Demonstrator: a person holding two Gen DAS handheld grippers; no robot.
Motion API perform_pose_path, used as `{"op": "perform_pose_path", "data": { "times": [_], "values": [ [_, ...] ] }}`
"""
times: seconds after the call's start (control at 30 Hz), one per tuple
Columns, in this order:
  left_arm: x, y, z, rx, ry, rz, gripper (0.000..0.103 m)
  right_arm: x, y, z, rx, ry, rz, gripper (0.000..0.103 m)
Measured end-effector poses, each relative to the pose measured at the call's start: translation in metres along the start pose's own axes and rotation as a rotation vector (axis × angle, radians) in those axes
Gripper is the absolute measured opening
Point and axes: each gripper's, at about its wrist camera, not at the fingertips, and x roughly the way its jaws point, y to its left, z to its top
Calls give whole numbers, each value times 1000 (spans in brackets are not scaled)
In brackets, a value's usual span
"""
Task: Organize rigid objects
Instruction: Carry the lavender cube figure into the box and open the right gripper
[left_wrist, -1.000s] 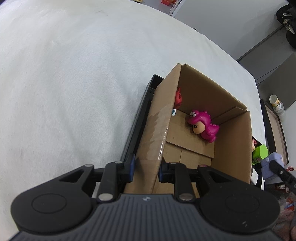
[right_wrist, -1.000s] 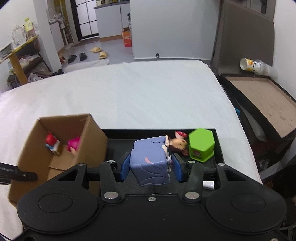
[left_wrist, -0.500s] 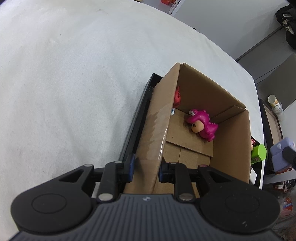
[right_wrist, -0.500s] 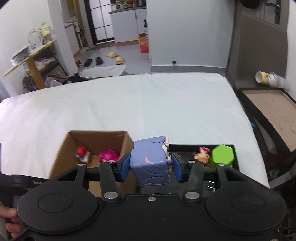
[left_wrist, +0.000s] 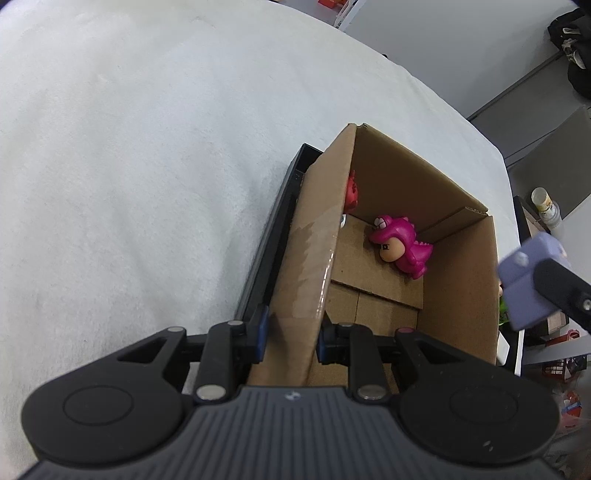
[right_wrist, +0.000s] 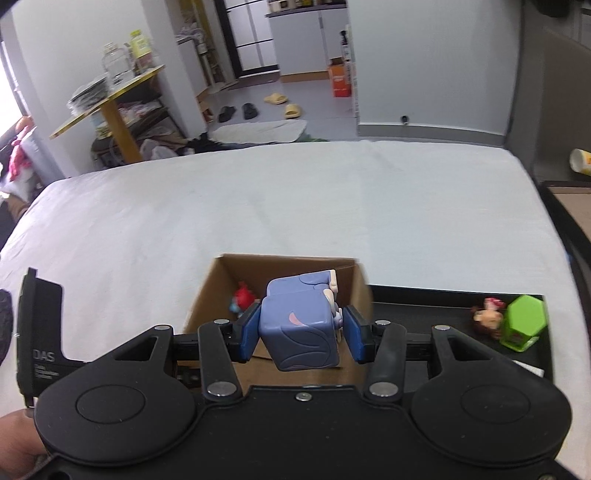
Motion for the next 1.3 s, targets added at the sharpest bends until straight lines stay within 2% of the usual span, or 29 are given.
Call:
{"op": "perform_pose_path", "data": {
  "times": [0.23,0.7,1.23,1.3],
  "values": [
    [-1,3,1,-3,4,-14,23,20,19,-6,-17,68,64,46],
    [-1,8,1,12,8,-35,23,56,17,-2,116,209,156,46],
    [-1,9,2,10,9,-35,23,88,28,-10,169,270,122,47],
    [-1,9,3,9,10,-36,23,91,28,-12,173,277,116,50]
  ]
}}
